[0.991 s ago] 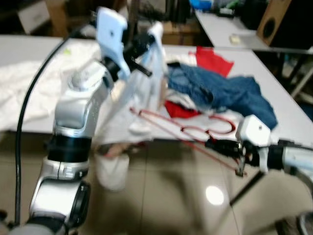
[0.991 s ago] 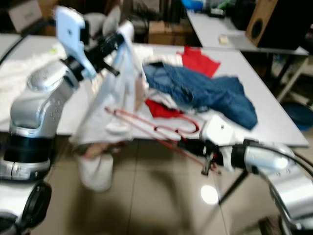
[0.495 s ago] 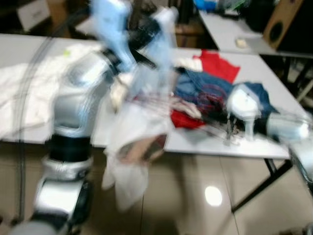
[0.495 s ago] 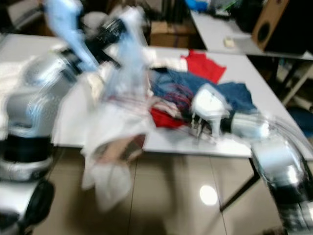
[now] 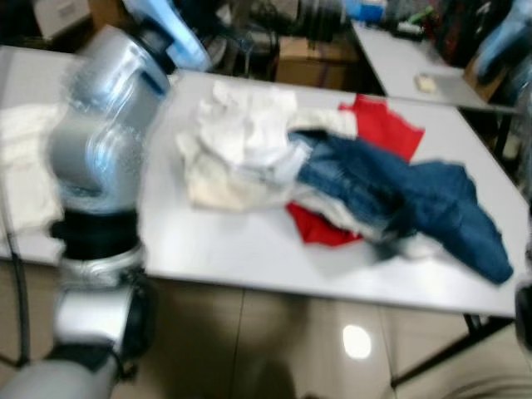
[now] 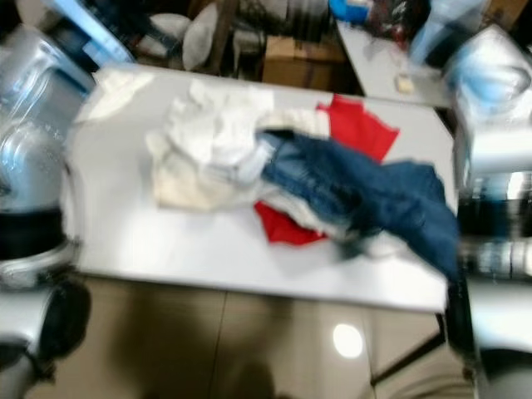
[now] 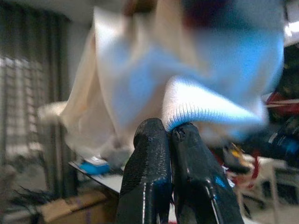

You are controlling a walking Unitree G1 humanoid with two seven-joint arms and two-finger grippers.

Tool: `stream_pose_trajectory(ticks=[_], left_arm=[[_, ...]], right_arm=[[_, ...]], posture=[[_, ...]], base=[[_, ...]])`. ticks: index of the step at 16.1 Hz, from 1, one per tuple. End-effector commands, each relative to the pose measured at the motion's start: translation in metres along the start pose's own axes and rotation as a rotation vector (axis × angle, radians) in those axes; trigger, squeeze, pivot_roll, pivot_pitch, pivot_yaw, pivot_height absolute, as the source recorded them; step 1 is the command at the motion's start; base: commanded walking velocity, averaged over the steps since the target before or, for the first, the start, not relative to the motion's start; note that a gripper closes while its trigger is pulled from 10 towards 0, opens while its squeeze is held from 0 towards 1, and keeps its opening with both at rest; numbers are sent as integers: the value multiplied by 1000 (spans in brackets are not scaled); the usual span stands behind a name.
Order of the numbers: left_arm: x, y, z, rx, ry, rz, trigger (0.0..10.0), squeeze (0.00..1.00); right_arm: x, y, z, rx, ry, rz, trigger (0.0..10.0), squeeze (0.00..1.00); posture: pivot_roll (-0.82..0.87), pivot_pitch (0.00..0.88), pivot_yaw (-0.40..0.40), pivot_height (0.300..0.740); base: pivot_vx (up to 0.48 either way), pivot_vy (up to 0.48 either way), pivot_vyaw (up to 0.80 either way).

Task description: Hang hanger

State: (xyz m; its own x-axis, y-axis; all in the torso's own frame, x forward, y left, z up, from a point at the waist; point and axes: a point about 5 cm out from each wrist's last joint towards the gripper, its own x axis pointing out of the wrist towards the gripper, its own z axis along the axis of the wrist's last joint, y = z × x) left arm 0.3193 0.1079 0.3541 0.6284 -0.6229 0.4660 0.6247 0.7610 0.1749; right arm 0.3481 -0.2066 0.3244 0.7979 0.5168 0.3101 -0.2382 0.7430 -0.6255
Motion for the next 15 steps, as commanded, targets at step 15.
stream_pose_trajectory(ticks=[15], left_arm=[[-30, 18, -145, 119, 589, 391, 10000, 0]], right_arm=[[-154, 80, 3, 262, 362, 835, 10000, 0]], posture=[[7, 0, -22, 740]], base=[[47, 0, 0]])
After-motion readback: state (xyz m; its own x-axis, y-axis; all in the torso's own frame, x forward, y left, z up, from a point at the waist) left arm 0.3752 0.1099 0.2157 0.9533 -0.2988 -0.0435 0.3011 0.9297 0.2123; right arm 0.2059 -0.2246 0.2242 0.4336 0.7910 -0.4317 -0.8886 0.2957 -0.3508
